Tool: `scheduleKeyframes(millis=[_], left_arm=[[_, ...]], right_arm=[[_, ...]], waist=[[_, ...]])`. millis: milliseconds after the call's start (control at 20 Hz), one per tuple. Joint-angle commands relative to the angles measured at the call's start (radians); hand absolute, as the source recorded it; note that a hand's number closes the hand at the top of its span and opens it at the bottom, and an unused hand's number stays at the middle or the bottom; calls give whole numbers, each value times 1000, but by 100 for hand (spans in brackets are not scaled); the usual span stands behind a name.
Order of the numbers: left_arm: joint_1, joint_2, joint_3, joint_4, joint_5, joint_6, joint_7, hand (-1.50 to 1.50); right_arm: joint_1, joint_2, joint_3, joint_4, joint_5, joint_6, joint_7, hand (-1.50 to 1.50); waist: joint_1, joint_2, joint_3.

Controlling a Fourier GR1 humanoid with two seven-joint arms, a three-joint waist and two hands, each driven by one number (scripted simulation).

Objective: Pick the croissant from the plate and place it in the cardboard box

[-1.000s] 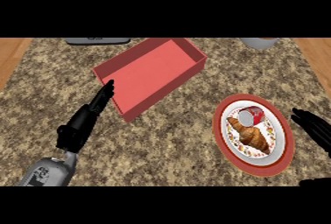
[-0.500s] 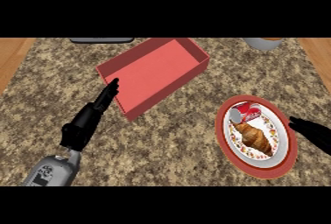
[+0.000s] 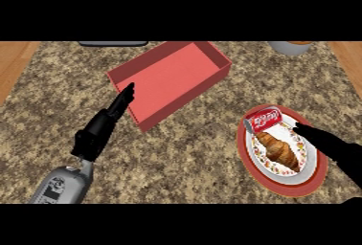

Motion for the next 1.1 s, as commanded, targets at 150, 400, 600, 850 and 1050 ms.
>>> scheduleKeyframes(millis=[150,400,600,850,1050], left_arm=[[58,7,35,-79,-13,-57,28,0],[-5,-73,55,113,-78,-50,-98,0],[32,-60,78,-43,-66,-78,34,0],[45,-29,145,-15,-44,-145,-19,0],[-21,-103,114,-8,-119,-92,41,0]], right_arm=[[-73,117,23,130,129,81,8,-150],[-55,182,-19,168,195,81,-30,-150],[-71,278,6,250,310,25,-107,-150],[-52,264,-57,208,314,101,-103,-150],[-89,341,-13,279,411,100,-117,-150]], waist=[[4,0,0],[-4,0,0],[0,-1,0],[-2,-1,0],[-2,0,0]])
